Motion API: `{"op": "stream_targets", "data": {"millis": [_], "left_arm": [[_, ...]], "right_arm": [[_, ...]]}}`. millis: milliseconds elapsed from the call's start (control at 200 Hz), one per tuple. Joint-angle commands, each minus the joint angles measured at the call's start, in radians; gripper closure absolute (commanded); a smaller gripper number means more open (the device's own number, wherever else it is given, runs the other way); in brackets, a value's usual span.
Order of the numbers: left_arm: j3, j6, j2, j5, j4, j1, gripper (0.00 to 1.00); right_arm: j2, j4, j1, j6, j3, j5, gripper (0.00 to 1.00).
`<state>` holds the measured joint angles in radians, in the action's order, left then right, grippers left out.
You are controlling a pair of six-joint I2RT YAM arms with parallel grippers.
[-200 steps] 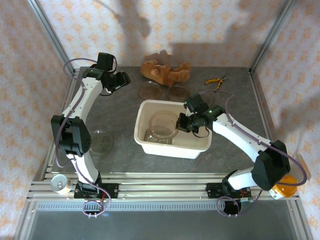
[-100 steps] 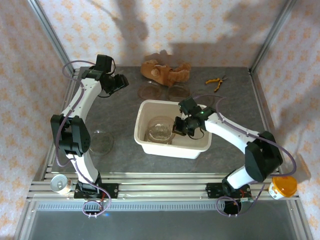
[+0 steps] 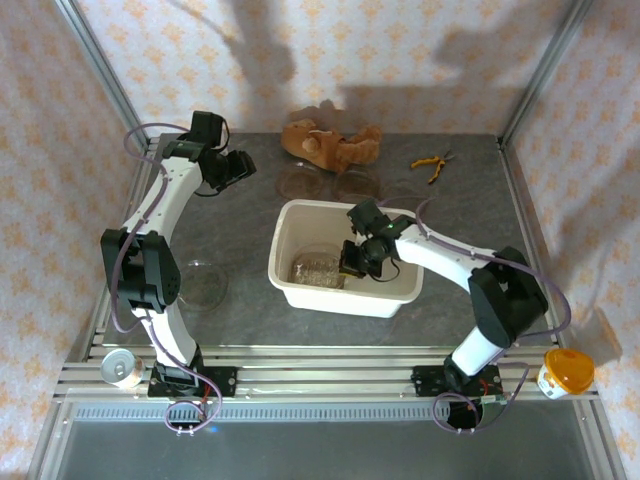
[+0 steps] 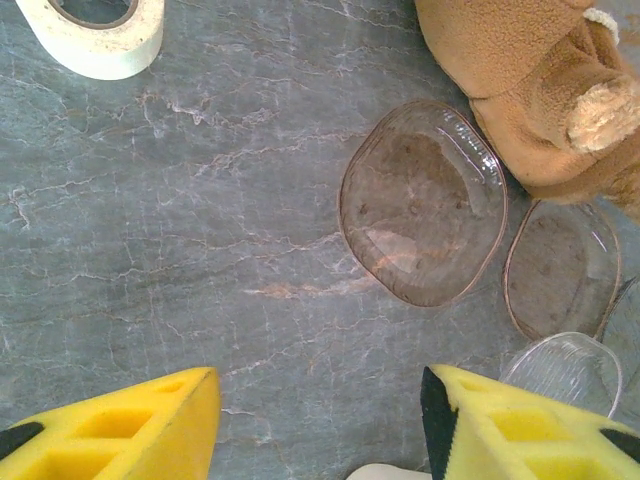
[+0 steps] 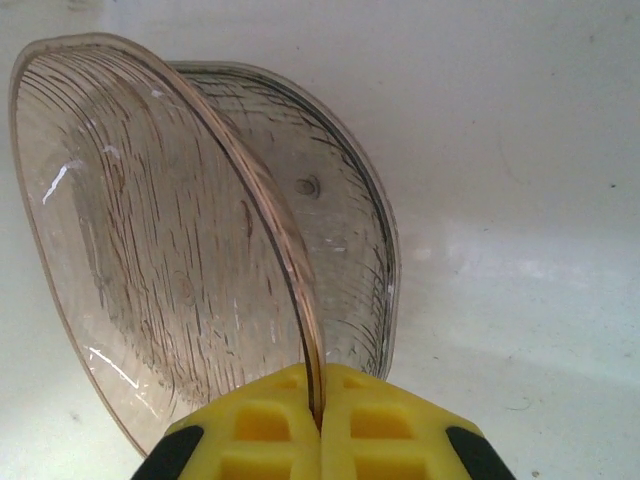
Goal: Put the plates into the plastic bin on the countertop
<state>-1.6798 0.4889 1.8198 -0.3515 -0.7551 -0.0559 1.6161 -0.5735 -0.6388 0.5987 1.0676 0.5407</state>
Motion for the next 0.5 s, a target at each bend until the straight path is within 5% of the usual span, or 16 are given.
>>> {"op": "stream_targets", "data": {"millis": [0,495], "left_arm": [[0.009,-0.016,-0.022,0.008,-0.015,0.008,0.44],[-0.008,-0.006,-0.012,0.003,-0.024,0.008,0.44]], "right_arm": [[0.021,0.008,-0.007,-0.023,0.001,0.023,0.94],[0.099,-0.052,-0.010,-0.077,0.043,0.032,0.92]]}}
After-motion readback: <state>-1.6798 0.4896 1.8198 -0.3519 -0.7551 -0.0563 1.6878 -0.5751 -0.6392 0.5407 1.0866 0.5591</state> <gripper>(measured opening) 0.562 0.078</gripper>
